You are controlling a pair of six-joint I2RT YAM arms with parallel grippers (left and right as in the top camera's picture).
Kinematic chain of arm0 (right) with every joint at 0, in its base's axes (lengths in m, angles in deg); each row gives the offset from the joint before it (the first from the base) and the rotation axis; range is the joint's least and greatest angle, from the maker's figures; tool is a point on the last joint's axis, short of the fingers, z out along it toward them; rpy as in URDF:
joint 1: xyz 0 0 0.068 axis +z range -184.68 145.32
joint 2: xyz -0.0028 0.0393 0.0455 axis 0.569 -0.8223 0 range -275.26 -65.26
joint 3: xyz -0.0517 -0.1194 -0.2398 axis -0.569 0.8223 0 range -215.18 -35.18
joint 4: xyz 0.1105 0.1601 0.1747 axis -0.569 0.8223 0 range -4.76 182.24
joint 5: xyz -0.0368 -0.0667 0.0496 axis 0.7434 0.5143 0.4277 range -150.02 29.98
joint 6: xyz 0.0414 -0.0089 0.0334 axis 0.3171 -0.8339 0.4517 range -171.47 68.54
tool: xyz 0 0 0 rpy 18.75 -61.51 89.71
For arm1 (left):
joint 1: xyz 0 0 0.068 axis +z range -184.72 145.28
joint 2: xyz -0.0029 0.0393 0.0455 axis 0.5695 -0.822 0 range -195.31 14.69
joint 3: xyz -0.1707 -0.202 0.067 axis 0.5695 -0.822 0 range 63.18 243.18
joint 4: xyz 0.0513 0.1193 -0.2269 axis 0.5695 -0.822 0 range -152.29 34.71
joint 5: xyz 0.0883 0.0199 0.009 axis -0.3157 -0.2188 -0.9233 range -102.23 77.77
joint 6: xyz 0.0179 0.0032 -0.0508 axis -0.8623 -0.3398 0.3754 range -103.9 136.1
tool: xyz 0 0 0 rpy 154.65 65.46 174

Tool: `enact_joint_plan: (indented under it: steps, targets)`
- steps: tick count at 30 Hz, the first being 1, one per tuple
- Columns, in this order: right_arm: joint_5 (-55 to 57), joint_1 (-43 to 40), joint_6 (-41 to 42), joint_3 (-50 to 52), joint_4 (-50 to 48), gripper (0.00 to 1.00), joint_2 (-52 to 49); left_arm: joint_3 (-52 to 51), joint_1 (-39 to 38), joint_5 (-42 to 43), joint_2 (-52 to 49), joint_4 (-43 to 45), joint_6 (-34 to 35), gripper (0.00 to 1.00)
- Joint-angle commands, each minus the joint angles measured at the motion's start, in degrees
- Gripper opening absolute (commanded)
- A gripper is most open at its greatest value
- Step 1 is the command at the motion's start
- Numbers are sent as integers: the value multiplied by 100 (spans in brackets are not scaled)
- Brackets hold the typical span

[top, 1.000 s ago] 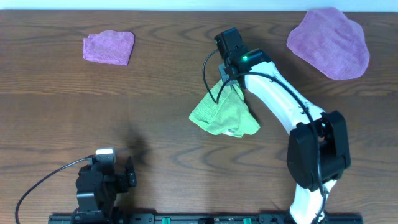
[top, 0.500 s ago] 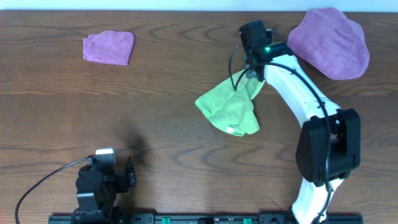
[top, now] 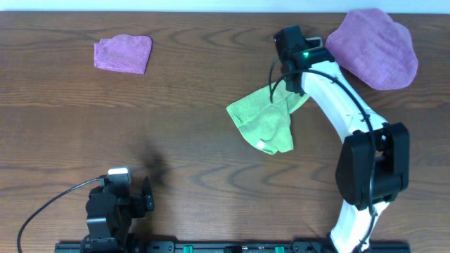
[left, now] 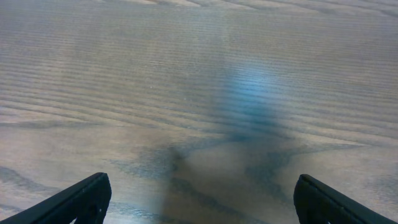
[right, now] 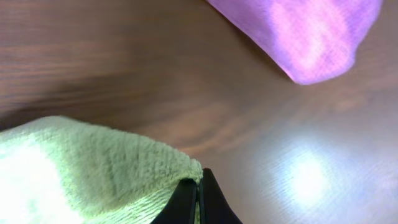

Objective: Fold the cloth

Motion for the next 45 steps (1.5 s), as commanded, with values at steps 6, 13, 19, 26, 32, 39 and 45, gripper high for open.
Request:
enact_joint_plan:
  steps: [6, 13, 19, 26, 32, 39, 45]
  targets:
    - [-542, -105, -164, -109, 35, 99, -57, -214, 9, -107, 35, -201, -85, 95]
    - [-1775, 42, -337, -109, 352, 99, 31, -214, 9, -107, 35, -201, -85, 95]
    - [-2830, 730, -407, -109, 614, 63, 374, -214, 9, -107, 35, -201, -85, 95]
    - [-2892, 1591, -293, -83, 658, 17, 457, -214, 9, -107, 35, -201, -85, 95]
    - [-2889, 1759, -551, 55, 658, 61, 448, -214, 9, -107, 35, -201, -85, 95]
    - [-3121, 1766, -1405, 734, -201, 60, 409, -214, 9, -107, 35, -201, -85, 95]
    - [-2806, 1759, -1862, 1123, -343, 59, 400, -214, 9, -107, 35, -201, -85, 95]
